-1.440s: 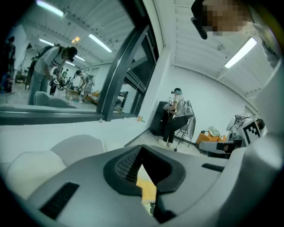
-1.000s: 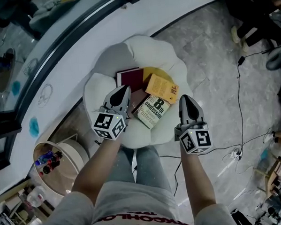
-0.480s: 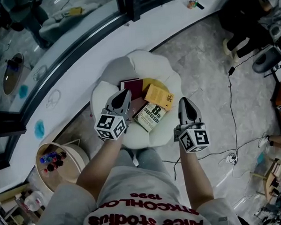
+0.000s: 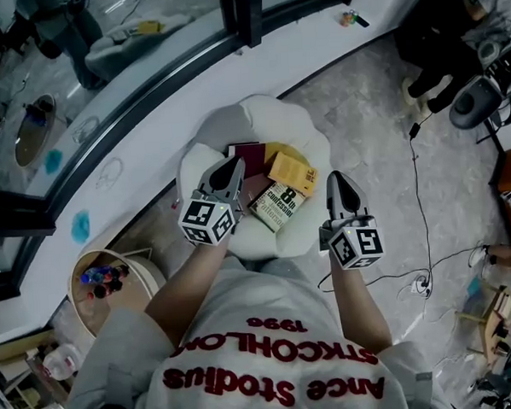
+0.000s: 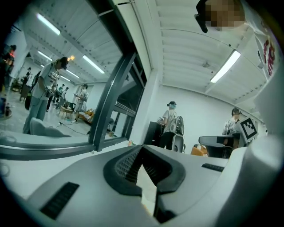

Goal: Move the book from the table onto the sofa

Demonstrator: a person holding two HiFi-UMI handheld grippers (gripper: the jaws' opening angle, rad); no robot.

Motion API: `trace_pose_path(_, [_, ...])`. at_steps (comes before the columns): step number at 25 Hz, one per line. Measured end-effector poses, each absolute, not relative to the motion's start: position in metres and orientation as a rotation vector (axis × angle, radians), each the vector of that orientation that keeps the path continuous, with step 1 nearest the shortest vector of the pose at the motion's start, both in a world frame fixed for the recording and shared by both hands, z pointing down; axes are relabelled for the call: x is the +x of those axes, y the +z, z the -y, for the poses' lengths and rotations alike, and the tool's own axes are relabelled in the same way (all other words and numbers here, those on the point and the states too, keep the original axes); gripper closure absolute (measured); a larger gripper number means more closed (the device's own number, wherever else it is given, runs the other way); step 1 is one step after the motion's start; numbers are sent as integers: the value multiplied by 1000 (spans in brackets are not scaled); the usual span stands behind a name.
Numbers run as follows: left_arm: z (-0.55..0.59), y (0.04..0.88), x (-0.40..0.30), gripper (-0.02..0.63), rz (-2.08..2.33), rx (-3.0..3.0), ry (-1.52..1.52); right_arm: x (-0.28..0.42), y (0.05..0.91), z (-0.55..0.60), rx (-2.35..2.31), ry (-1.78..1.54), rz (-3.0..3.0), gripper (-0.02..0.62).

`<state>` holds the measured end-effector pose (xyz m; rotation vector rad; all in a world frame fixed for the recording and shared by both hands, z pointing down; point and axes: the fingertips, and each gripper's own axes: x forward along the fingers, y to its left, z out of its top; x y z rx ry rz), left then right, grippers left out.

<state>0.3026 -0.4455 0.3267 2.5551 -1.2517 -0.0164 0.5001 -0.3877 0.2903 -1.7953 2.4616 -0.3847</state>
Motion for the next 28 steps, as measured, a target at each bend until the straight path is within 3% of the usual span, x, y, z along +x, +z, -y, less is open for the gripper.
trace_pose_path(28, [414,299,290,589,1310,2591,-69,492,261,364,-1756,-258,-2500,568])
